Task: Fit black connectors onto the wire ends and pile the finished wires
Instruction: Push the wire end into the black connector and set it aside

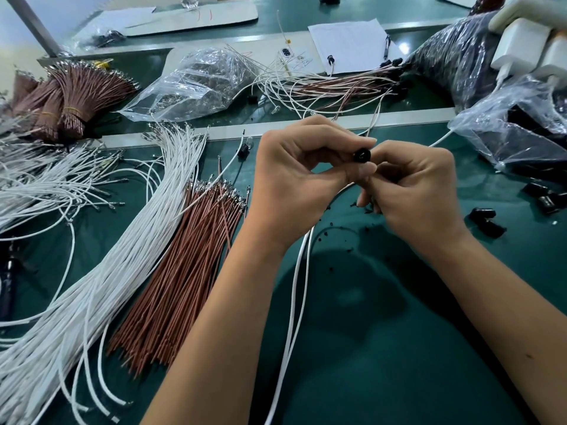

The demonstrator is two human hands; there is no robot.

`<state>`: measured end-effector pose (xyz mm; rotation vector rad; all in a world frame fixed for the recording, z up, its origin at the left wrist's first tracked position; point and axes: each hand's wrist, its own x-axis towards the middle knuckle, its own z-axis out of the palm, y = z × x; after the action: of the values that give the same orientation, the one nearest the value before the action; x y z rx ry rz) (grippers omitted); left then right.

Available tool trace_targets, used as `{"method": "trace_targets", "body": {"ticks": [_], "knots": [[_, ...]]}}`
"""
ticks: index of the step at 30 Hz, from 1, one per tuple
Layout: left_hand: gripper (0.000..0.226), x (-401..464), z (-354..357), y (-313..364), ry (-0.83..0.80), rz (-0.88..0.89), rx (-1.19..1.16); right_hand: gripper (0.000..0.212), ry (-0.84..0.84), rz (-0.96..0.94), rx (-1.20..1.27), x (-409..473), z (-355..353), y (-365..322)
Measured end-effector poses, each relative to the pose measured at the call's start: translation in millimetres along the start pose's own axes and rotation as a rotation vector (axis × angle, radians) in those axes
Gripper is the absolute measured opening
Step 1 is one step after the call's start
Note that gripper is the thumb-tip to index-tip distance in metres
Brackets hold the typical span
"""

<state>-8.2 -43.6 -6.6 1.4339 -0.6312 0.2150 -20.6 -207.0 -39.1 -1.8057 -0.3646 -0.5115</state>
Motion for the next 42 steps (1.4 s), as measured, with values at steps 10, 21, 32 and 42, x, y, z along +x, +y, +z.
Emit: {"method": "trace_targets", "body": {"ticks": [10, 21, 32, 42], "knots": [[0.035, 0.0, 0.3, 3.0, 0.005, -0.011, 0.021, 0.021, 0.021, -0.010, -0.033, 1.0, 1.8, 0.1], [0.036, 0.4, -7.9, 5.0, -0.037, -0.027, -0.010, 0.024, 0.005, -0.259, -0.267, 4.1, -10.1, -4.1], [0.039, -1.8, -8.7, -1.0, 0.007, -0.021, -0.090, 0.014, 0.010, -0.261, -0.297, 0.9, -0.4, -4.1], [0.019, -0.8, -24.8, -19.7, 0.270, -0.317, -0.149, 0.038, 0.033, -0.013, -0.505, 15.9, -38.5, 8.4]]}}
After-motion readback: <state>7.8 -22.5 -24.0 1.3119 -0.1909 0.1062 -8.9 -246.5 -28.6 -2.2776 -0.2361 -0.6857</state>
